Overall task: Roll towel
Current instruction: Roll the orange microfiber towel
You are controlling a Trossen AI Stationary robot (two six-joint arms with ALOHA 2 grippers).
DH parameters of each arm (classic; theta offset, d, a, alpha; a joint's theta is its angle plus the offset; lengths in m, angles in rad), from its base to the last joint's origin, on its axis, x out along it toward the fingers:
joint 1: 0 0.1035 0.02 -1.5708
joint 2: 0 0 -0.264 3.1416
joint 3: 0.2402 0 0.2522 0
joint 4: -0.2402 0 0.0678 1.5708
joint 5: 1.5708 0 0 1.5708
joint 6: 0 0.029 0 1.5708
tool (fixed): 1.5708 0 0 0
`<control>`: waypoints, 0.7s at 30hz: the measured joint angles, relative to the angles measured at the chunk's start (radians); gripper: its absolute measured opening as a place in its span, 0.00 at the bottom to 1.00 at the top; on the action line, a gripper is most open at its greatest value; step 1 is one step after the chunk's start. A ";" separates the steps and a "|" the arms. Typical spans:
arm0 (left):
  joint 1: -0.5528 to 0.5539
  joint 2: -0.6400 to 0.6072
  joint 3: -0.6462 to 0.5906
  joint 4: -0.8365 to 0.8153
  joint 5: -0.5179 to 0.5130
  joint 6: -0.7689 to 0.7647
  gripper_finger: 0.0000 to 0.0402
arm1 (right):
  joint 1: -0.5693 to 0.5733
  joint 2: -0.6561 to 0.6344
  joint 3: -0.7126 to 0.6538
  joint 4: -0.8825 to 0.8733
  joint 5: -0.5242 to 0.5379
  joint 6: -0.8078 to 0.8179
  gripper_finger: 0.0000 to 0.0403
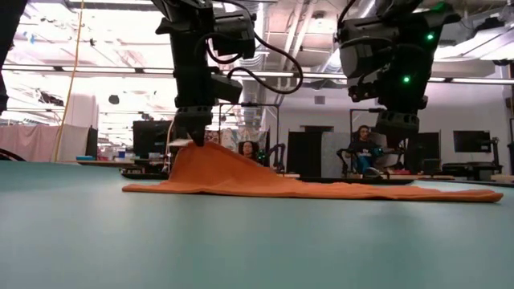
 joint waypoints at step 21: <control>-0.042 -0.031 -0.008 0.127 0.428 0.024 0.34 | 0.290 -0.174 -0.008 0.136 0.057 0.049 0.43</control>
